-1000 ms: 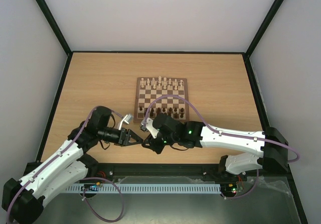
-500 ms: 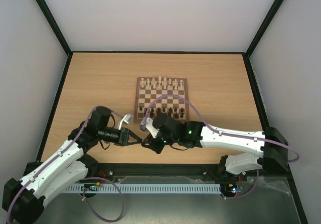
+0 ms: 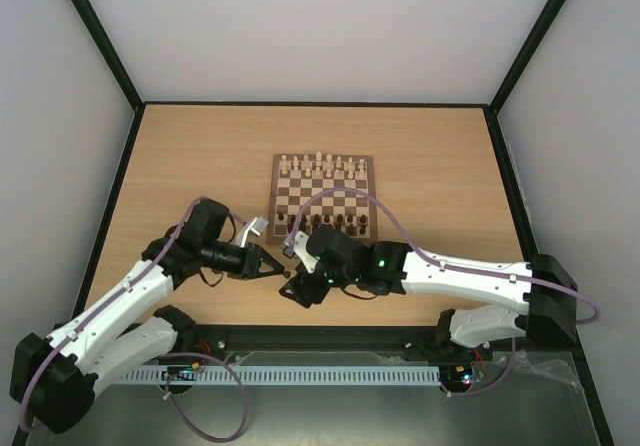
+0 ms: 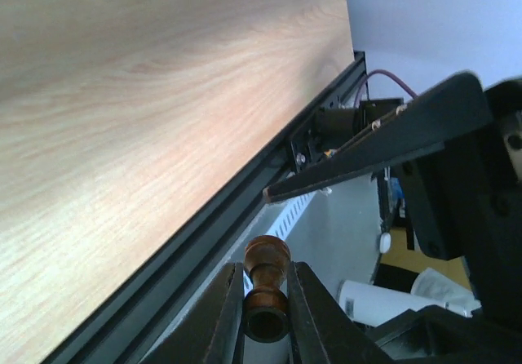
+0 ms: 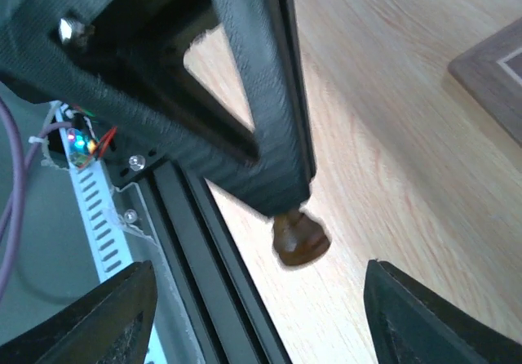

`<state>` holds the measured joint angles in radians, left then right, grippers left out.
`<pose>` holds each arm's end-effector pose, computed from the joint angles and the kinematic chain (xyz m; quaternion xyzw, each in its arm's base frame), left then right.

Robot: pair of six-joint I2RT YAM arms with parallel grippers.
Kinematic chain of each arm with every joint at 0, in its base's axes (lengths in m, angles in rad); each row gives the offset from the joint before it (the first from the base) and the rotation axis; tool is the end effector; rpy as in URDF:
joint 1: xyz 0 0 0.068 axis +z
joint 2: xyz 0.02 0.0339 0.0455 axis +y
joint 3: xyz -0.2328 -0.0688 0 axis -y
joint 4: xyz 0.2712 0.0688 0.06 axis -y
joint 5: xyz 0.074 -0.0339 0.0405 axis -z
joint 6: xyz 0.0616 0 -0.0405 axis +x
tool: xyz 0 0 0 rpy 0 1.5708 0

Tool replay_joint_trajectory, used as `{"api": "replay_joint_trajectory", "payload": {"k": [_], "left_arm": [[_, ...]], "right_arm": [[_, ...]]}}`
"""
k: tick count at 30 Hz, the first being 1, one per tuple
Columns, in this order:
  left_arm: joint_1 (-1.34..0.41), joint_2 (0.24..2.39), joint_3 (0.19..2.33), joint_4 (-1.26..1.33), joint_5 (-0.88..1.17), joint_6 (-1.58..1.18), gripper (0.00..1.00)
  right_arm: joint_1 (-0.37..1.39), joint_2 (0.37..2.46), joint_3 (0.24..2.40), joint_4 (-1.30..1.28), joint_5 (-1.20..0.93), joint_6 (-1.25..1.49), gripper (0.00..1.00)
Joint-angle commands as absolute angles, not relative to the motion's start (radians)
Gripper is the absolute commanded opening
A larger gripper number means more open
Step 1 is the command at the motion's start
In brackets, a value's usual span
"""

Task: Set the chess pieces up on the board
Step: Place the chess piece on the chessboard.

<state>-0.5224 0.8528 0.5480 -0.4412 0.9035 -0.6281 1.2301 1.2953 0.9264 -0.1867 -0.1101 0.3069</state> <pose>0.1716 -0.1546 0.1886 0.1312 0.8323 -0.5318 0.0850 0.1093 0.3285 0.2244 -0.4126 0.7694 0.3719 0.3155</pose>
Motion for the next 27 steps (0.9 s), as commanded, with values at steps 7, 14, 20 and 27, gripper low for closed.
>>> {"api": "replay_joint_trajectory", "payload": {"k": [7,14,20,27], "left_arm": [[-0.491,1.131,0.866,-0.721,0.485,-0.379,0.10],[-0.537,1.359,1.083,-0.844,0.145,-0.346,0.09],[-0.600,1.531,1.174,-0.870,-0.011,-0.364,0.09],[-0.625,1.648,1.213,-0.829,-0.064,-0.382,0.09]], "right_arm": [[1.206,1.175,0.879,-0.377,0.131,0.419,0.82],[1.187,1.153,0.876,-0.475,0.232,0.508,0.83],[1.144,1.099,0.837,-0.479,0.232,0.517,0.86],[1.123,1.076,0.814,-0.458,0.206,0.505,0.88]]}}
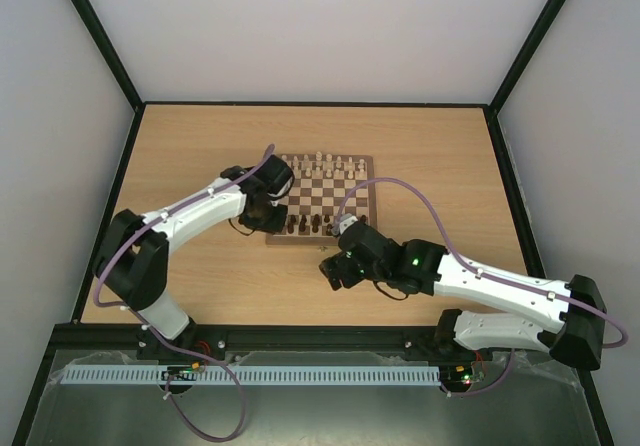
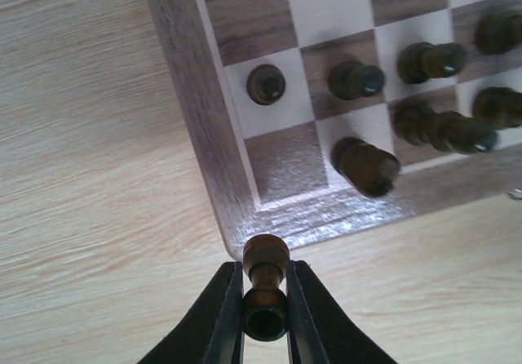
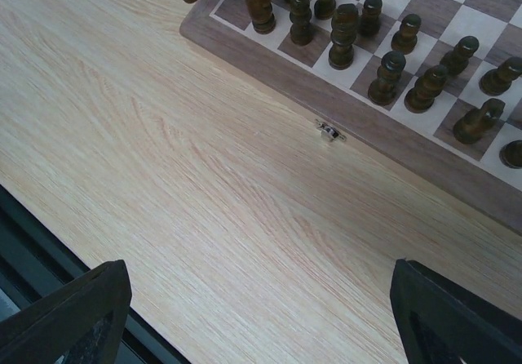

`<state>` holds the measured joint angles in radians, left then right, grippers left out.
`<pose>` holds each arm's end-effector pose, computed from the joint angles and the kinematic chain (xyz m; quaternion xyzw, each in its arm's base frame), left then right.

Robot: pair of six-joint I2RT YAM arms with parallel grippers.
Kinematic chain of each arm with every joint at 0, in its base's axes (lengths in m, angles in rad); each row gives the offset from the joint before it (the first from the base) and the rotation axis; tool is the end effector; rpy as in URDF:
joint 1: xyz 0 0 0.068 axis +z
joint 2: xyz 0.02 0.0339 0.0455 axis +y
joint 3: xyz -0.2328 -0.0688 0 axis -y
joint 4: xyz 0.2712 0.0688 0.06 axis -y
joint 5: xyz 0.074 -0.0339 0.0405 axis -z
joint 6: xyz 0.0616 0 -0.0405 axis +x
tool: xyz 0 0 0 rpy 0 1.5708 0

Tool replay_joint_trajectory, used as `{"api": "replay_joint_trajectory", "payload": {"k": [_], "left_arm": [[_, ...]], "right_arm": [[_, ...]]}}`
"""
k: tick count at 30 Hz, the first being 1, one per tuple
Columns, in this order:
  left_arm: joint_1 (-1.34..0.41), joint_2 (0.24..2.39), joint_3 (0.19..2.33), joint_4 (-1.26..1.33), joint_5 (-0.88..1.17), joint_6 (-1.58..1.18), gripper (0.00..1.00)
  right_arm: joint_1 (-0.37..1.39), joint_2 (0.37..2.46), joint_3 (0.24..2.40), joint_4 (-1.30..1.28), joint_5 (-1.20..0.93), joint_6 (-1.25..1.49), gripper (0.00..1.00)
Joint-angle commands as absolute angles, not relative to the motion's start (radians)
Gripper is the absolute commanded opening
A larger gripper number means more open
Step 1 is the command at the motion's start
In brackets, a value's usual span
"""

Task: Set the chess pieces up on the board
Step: Place the chess piece on the chessboard.

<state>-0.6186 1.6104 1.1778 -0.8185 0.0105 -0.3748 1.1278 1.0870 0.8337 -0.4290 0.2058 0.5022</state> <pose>0.2792 -0.1995 0.1582 0.1209 0.9798 -0.0804 0.1375 0.1372 0.2598 0.2250 -0.2344 0.8682 0.2475 0.3607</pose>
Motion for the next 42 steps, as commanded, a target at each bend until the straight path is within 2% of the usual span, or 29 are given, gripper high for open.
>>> {"api": "replay_joint_trajectory", "payload": {"k": [1,29,33,36,42], "left_arm": [[-0.626,1.660,1.217,-0.823,-0.067,-0.384,0.09],[-0.653,1.763,1.239,-0.735,-0.052,-0.388,0.09],[-0.654,1.765,1.237,-0.732,-0.055,-0.386,0.11],[-0.654,1.767,1.236,-0.732,-0.057,-0.387,0.16],[-0.655,1.772,1.236,-0.725,-0.049,-0.385,0.18]], "right_arm": [[1.123,1.078,0.812,-0.456,0.203,0.502,0.88],[1.121,1.084,0.806,-0.443,0.171,0.488,0.90],[1.121,1.086,0.805,-0.443,0.167,0.487,0.90],[1.122,1.086,0.806,-0.443,0.162,0.486,0.90],[1.122,1.088,0.806,-0.441,0.156,0.483,0.90]]}}
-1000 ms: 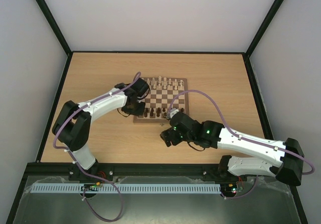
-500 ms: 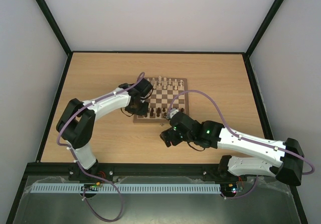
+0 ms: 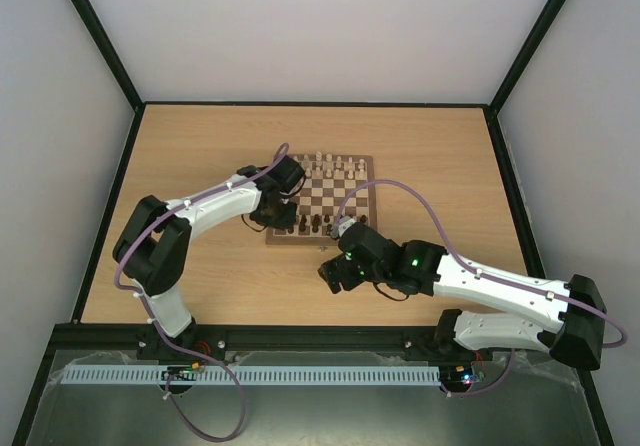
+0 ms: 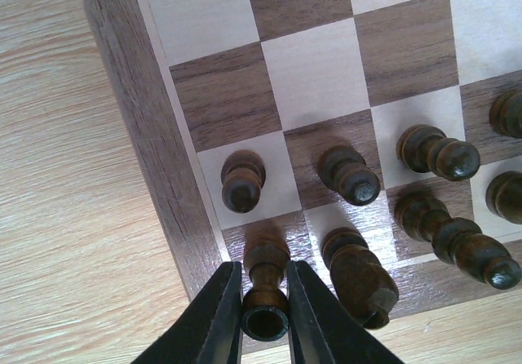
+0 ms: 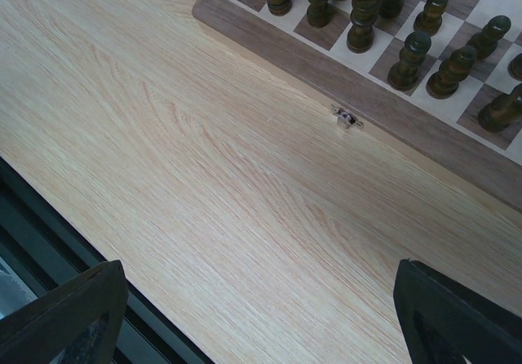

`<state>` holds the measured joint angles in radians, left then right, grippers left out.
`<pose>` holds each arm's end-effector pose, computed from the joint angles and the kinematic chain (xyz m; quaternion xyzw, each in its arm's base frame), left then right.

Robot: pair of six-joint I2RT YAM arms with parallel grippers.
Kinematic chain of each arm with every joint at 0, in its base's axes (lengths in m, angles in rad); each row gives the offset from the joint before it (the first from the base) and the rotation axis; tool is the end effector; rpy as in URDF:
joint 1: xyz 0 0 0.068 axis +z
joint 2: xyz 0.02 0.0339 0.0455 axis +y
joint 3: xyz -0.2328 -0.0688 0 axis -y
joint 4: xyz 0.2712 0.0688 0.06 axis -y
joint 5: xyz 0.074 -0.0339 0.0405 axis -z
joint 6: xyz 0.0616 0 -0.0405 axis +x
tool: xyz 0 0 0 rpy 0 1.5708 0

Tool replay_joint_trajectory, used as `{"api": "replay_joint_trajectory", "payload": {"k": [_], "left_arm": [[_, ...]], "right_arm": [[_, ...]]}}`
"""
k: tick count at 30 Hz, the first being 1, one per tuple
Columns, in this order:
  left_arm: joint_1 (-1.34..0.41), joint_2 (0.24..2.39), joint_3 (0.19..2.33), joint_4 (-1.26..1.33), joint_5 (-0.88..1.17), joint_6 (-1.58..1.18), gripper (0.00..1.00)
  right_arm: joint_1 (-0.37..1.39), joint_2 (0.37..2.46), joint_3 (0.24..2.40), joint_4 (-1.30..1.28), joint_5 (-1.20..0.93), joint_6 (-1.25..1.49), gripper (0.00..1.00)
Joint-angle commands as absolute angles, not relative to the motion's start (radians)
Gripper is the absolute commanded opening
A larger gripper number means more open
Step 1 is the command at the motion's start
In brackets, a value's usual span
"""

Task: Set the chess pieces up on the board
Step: Place the chess piece on the chessboard.

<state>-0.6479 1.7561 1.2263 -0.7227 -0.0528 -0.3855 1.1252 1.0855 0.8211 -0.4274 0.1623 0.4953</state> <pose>0.2967 -0.2205 0.1283 0.1250 0.9791 -0.0556 0.1506 0.1351 0.2598 0.2205 -0.2466 0.8683 0.2567 0.3455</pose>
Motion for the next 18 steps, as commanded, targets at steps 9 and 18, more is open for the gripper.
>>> {"api": "replay_joint_trajectory", "payload": {"k": [9,18], "left_arm": [[-0.655,1.767,1.228,-0.728,-0.049,-0.385,0.23],[-0.655,1.729,1.248,-0.746,-0.057,-0.391,0.32]], "right_arm": [[1.121,1.095,0.804,-0.439,0.154,0.482,0.91],[1.122,1.098,0.806,-0.440,0.158,0.484,0.94]]}}
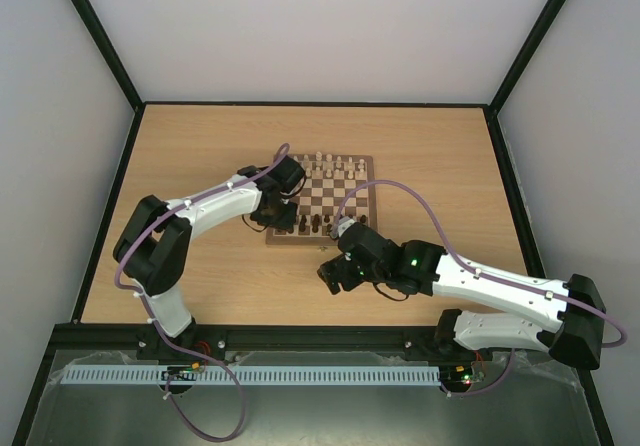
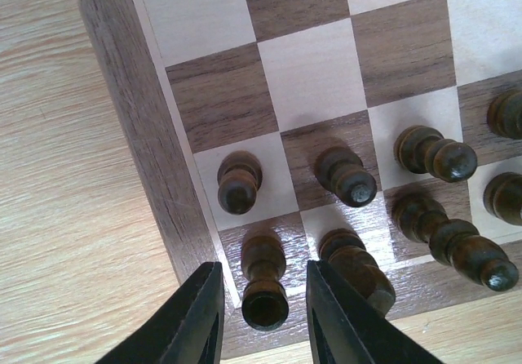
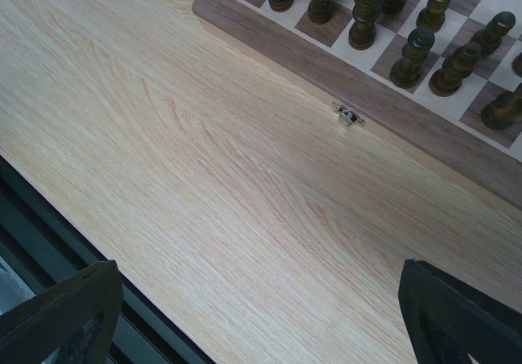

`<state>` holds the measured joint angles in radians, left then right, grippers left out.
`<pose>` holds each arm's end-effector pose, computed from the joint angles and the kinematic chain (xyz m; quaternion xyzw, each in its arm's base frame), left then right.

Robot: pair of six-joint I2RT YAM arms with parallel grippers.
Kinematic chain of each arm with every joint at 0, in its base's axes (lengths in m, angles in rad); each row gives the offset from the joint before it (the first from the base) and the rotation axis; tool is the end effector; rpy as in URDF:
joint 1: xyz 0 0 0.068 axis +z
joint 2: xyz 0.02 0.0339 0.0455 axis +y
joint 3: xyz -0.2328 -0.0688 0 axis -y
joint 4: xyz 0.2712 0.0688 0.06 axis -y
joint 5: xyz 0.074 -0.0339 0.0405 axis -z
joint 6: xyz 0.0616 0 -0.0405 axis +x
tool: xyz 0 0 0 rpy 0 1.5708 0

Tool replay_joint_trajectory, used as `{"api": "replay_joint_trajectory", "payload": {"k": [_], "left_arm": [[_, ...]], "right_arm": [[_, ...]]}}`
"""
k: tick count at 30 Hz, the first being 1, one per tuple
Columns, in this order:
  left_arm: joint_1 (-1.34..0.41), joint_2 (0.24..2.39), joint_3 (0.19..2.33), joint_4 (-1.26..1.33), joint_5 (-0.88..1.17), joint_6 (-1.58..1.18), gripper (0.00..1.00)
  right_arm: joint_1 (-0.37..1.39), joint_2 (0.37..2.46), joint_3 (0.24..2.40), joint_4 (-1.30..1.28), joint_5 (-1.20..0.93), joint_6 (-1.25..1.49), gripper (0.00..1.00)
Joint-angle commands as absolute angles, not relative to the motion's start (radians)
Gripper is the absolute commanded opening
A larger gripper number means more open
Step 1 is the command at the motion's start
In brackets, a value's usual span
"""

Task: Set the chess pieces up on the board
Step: Place the chess piece on the chessboard, then reset both arms

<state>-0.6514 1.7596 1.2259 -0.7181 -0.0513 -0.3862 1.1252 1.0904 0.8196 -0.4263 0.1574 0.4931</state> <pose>0.2963 -0.2219 0.1272 0.1265 0.9789 -0.0567 0.1504 0.1351 0.2604 0.2187 -0.2491 0.8689 0.2561 0.3426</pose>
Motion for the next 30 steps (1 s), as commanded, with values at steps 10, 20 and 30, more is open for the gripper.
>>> {"api": "replay_joint_trajectory", "payload": {"k": [10,20,30], "left_arm": [[-0.655,1.519,1.349,-0.800,-0.092,-0.399,0.50],[-0.644,1.312,1.276,-0.640,-0.098,-0.425,0.99],[-0.641,1.075,1.055,-0.484,-0.092,-0.456,0.99]], "right_arm": [[1.121,1.067,0.818,-0.428,0.208,0.503,0.99],[1.122,1.001,0.858,-0.354,0.328,0.541,0.99],[1.121,1.032,0.857,-0.320,0.472,0.572,0.99]]}}
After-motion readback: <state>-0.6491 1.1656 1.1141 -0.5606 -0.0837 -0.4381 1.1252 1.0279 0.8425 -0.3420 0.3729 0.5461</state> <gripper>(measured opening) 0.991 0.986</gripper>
